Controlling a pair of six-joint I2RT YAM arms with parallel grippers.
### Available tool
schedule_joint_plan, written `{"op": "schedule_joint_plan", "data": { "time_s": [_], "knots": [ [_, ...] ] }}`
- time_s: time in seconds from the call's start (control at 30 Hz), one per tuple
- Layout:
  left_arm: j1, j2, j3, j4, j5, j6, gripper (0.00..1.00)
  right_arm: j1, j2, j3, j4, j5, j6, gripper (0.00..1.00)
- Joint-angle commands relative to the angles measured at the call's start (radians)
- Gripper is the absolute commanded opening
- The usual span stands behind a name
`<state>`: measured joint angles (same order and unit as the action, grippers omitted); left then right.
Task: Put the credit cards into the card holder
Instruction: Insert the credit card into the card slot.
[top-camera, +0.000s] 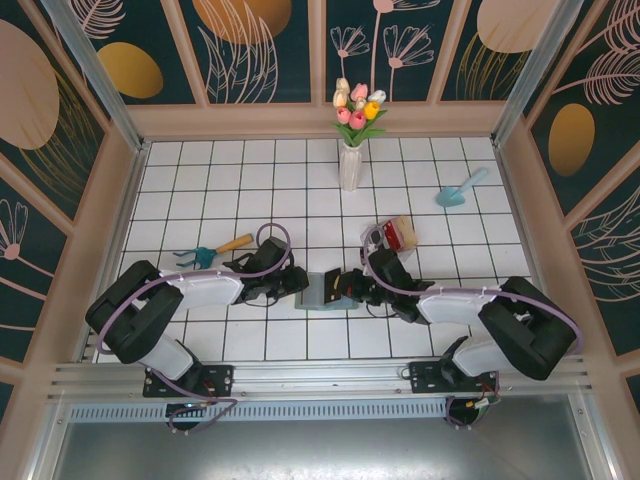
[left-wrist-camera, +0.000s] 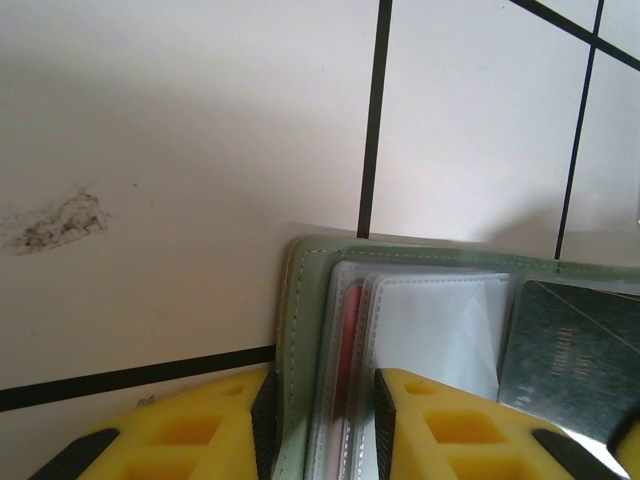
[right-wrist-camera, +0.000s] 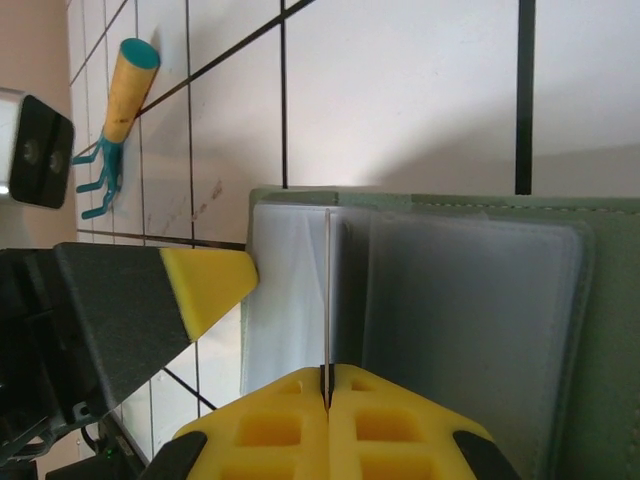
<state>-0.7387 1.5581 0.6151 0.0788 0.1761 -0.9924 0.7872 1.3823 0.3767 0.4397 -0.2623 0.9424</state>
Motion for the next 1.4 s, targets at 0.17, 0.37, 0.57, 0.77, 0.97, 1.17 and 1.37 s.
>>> {"op": "schedule_joint_plan", "data": {
  "time_s": [0.17, 0.37, 0.57, 0.77, 0.97, 1.17, 1.37],
  "knots": [
    [-0.008, 0.056, -0.031, -0.024, -0.009, -0.010, 0.33, 0.017, 0.099, -0.016, 0.147, -0.045, 0.037, 0.00],
    [-0.009, 0.053, -0.034, -0.021, -0.010, -0.016, 0.32, 0.031, 0.119, -0.032, 0.198, -0.062, 0.076, 0.00],
    [-0.010, 0.050, -0.032, -0.013, -0.012, -0.029, 0.31, 0.068, 0.187, 0.005, 0.235, -0.072, 0.097, 0.00],
    [-0.010, 0.033, -0.041, -0.024, -0.025, -0.036, 0.30, 0.087, 0.197, 0.047, 0.126, 0.002, 0.145, 0.01],
    [-0.008, 0.020, -0.055, -0.030, -0.048, -0.043, 0.30, 0.085, 0.067, 0.016, -0.052, 0.064, 0.141, 0.02],
    [-0.010, 0.017, -0.062, -0.024, -0.053, -0.051, 0.29, 0.080, 0.086, 0.002, -0.044, 0.056, 0.148, 0.02],
    [-0.009, 0.013, -0.067, -0.015, -0.046, -0.053, 0.29, 0.096, 0.149, 0.020, 0.039, 0.062, 0.209, 0.02]
  ]
}}
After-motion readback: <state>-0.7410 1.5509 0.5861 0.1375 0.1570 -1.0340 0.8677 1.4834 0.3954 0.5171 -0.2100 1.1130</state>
